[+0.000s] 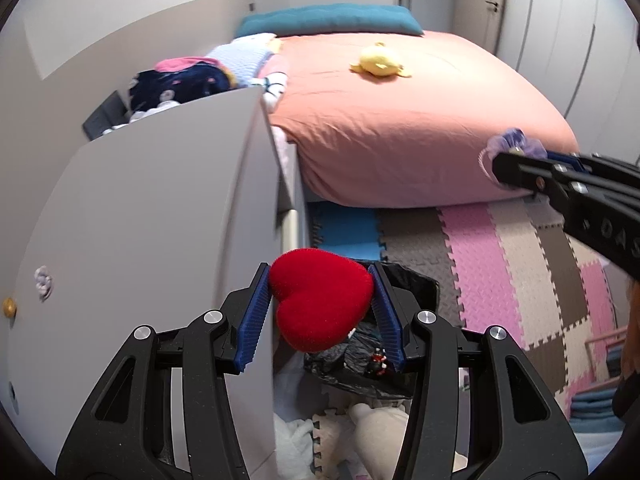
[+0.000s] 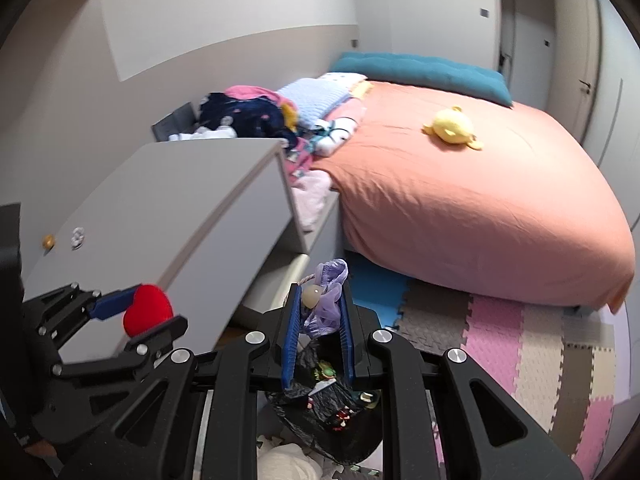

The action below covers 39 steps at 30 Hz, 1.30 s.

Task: Collect trash
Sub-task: 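Open the left tool dropping the heart while the right tool drops the flower tie into the bag, then move both open tools back over the white desk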

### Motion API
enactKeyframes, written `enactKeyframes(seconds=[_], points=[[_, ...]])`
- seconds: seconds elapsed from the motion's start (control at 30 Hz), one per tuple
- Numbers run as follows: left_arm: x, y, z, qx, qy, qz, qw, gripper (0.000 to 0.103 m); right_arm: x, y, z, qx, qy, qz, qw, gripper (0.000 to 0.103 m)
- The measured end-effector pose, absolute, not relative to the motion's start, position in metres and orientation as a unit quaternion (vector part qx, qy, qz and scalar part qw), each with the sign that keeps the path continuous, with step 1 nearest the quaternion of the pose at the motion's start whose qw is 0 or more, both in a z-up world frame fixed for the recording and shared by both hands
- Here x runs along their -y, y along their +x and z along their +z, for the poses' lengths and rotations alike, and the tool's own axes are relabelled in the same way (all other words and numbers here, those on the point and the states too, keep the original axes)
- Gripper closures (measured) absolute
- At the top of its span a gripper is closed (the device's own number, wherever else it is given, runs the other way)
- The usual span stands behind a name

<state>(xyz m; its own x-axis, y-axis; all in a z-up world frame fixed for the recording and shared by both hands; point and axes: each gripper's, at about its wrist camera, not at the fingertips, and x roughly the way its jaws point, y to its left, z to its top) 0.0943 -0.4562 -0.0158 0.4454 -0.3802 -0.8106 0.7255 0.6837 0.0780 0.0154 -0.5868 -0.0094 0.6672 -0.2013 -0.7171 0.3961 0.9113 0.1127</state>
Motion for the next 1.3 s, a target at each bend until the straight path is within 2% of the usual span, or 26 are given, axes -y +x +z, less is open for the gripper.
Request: enactKeyframes(seconds=[0.17,0.2,0.23,0.27,0.3,0.33,0.4,0.87,1.3], points=[[0.466,0.092,-0.027,-0.415,0.222,-0.342,0.813,0.054,0.606,0.016,-0.022,-0.382,0.151,-0.175,0.895,0.084],[0.467,0.094,-0.03,-0.42,0.224,-0.342,0.81,0.054,0.609,0.018,-0.025,-0.388,0.153,-0.176,0.892,0.082],[0.468,0.095,-0.034,-0.428,0.228,-0.343,0.805,0.053,0.611,0.02,-0.027,-0.393,0.153,-0.18,0.889,0.074],[0.47,0.096,-0.036,-0.435,0.233,-0.342,0.8,0.038,0.614,0.021,-0.03,-0.396,0.153,-0.196,0.884,0.044],[0.47,0.1,-0.038,-0.441,0.239,-0.333,0.799,0.01,0.618,0.021,-0.03,-0.389,0.154,-0.218,0.882,0.021],[0.468,0.102,-0.038,-0.437,0.242,-0.323,0.804,0.006,0.62,0.02,-0.03,-0.381,0.156,-0.23,0.882,0.016],[0.464,0.105,-0.037,-0.429,0.242,-0.315,0.811,0.006,0.627,0.02,-0.031,-0.374,0.163,-0.245,0.88,0.002],[0.45,0.115,-0.033,-0.436,0.222,-0.306,0.817,0.006,0.635,0.02,-0.033,-0.374,0.163,-0.265,0.874,0.002],[0.419,0.133,-0.029,-0.44,0.196,-0.29,0.827,0.006,0.601,0.044,-0.023,-0.365,0.173,-0.216,0.889,0.002]])
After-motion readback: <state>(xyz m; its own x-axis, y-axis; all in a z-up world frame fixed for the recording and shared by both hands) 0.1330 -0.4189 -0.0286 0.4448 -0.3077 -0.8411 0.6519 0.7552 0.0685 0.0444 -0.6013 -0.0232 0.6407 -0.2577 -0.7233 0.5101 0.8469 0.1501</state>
